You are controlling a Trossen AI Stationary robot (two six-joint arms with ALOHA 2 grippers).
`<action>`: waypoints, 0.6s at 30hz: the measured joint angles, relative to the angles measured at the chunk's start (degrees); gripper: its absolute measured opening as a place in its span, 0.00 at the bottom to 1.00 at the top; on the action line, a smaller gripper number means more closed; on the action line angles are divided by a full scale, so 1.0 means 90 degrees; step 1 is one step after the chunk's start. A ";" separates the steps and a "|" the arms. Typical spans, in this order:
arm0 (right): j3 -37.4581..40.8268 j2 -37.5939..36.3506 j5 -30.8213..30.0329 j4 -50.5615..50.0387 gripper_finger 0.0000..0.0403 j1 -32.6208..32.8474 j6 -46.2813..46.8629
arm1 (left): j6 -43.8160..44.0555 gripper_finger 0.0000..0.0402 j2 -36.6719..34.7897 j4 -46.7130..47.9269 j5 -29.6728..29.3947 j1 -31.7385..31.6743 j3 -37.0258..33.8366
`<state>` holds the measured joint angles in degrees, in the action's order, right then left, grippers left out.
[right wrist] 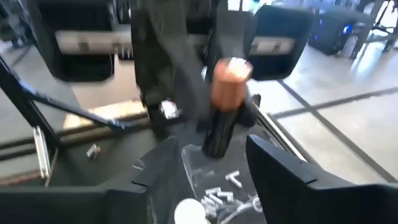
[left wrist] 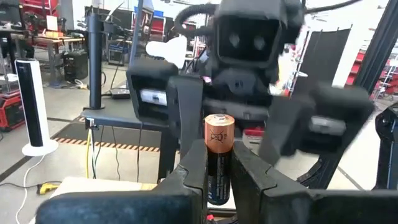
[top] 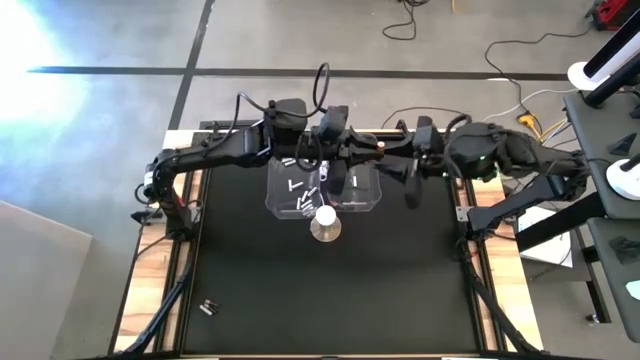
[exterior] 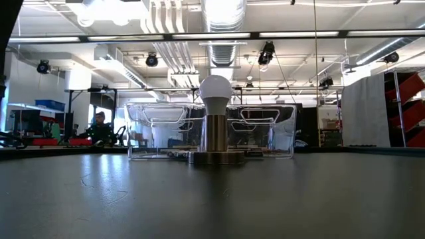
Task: Sort batteries
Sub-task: Put the black battery into the right transparent bin
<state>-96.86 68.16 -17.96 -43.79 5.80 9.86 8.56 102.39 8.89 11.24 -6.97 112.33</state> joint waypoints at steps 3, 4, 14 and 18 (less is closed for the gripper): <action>-0.0175 0.0005 -0.0002 0.0146 0.38 -0.0002 -0.0004 | -0.0013 0.06 0.0000 -0.0121 -0.0020 0.0044 -0.0006; -0.0212 0.0014 0.0005 0.0146 0.35 -0.0002 -0.0004 | -0.0027 0.06 0.0000 -0.0221 -0.0041 0.0052 -0.0040; -0.0195 0.0017 -0.0020 0.0064 0.11 -0.0024 0.0018 | 0.0093 0.06 0.0015 -0.0834 -0.0142 0.0081 -0.0255; -0.0192 0.0018 -0.0011 0.0091 0.14 -0.0024 0.0018 | 0.0135 0.06 0.0013 -0.0873 -0.0142 0.0099 -0.0260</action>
<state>-98.59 68.32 -18.06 -42.97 5.58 10.02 9.77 102.50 1.03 9.96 -6.08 110.00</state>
